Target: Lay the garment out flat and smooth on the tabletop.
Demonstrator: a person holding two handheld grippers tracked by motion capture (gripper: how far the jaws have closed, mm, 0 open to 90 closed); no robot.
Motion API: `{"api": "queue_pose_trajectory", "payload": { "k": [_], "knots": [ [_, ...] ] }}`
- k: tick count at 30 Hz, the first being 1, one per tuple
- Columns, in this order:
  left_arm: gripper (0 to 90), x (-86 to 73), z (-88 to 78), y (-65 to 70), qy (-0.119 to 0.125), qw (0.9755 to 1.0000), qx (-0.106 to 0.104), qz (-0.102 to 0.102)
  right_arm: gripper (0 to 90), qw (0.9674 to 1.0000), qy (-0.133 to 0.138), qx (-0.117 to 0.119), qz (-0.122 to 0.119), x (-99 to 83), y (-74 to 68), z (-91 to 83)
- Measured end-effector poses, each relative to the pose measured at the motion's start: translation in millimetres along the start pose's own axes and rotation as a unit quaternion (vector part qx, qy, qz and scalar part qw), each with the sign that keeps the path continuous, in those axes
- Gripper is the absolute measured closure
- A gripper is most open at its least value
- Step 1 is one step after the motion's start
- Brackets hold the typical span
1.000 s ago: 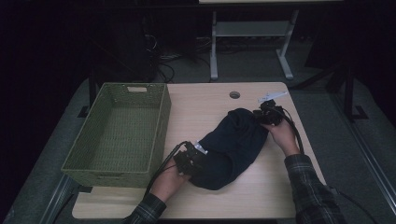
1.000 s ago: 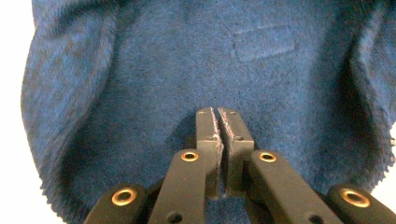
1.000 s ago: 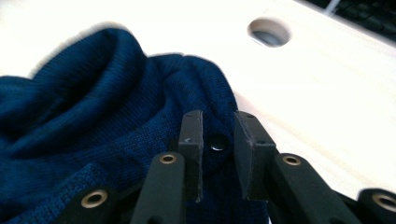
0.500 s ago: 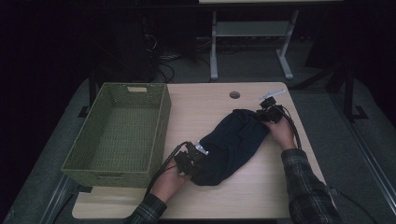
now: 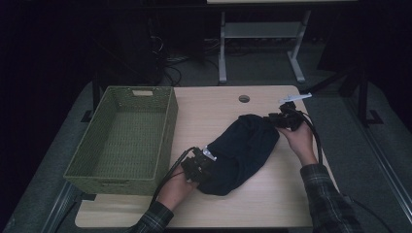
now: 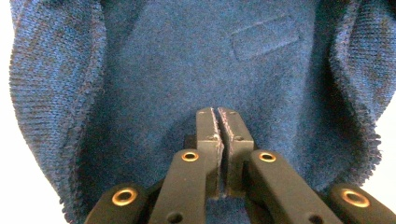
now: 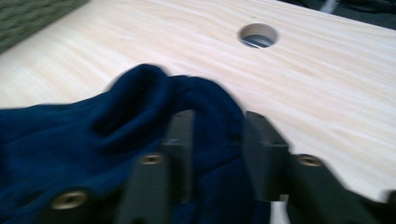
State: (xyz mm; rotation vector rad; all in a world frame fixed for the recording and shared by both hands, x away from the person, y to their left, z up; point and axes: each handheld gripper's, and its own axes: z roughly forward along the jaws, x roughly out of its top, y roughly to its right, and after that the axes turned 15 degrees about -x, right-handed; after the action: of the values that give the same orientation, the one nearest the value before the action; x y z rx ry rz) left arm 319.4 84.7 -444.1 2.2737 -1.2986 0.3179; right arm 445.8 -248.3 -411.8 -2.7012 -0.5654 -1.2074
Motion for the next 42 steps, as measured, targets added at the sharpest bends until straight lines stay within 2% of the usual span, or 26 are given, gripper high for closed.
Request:
{"api": "queue_pose_trajectory", "payload": {
  "k": [1,5,10,12,15,18,20,22,23,25,28,32,34,36,38,42],
  "knots": [
    [87.2,-0.1,0.2,0.1,0.002,1.0,-0.002,-0.002,74.9,1.0,-0.003,0.004,0.0,-2.0,-3.5,-3.0],
    [87.2,-0.2,0.4,-0.1,0.004,1.0,-0.002,-0.003,89.3,0.9996,-0.004,0.008,-0.027,-13.9,-17.4,-14.3],
    [87.2,-0.2,0.2,-0.4,0.004,1.0,-0.003,-0.004,89.7,0.9982,-0.009,0.022,-0.055,-27.5,-33.9,-29.0],
    [87.2,-0.2,-0.2,-0.8,0.002,1.0,-0.004,-0.002,89.8,0.998,-0.005,0.025,-0.058,-33.4,-39.1,-35.7],
    [87.2,-0.2,-0.7,-1.6,0.0,1.0,-0.003,0.001,89.8,0.9976,0.0,0.044,-0.053,-44.3,-48.4,-47.0],
    [87.2,-0.4,-0.3,-1.1,0.001,1.0,-0.006,-0.005,89.8,0.9962,0.011,0.048,-0.073,-59.2,-66.2,-57.4],
    [87.2,-0.3,0.0,-0.7,0.002,1.0,-0.005,-0.006,89.9,0.9957,0.016,0.054,-0.073,-68.1,-77.1,-61.7],
    [87.2,-0.1,0.4,0.0,0.004,1.0,-0.004,-0.008,89.9,0.9954,0.012,0.049,-0.081,-73.7,-88.0,-64.9],
    [87.2,-0.1,0.1,-0.1,0.001,1.0,-0.003,-0.005,89.9,0.9947,0.009,0.056,-0.086,-75.2,-91.1,-65.9],
    [87.2,-0.2,0.5,0.1,0.004,1.0,-0.003,-0.007,89.9,0.9942,0.01,0.073,-0.079,-79.2,-99.2,-69.0],
    [87.2,-0.1,0.0,-0.6,0.001,1.0,-0.005,-0.005,89.9,0.9937,0.015,0.078,-0.079,-86.9,-111.8,-66.8],
    [87.1,-0.5,-0.3,-1.0,0.001,1.0,-0.006,-0.004,89.9,0.9928,-0.015,0.087,-0.082,-97.2,-125.8,-52.1],
    [87.1,-0.3,-0.4,-1.1,0.0,1.0,-0.007,-0.003,89.9,0.9925,-0.03,0.075,-0.092,-100.7,-129.9,-46.8],
    [85.7,0.0,-0.3,-1.1,0.001,0.9999,-0.011,-0.003,89.9,0.991,-0.045,0.068,-0.106,-104.7,-132.5,-42.1],
    [82.7,1.2,-0.7,-1.6,-0.002,0.9998,-0.019,-0.005,90.0,0.9911,-0.04,0.07,-0.106,-107.1,-131.4,-42.6],
    [82.0,7.0,-3.5,1.0,0.006,0.9996,-0.028,-0.002,89.9,0.9894,-0.041,0.065,-0.123,-107.7,-130.2,-45.2]
  ]
}}
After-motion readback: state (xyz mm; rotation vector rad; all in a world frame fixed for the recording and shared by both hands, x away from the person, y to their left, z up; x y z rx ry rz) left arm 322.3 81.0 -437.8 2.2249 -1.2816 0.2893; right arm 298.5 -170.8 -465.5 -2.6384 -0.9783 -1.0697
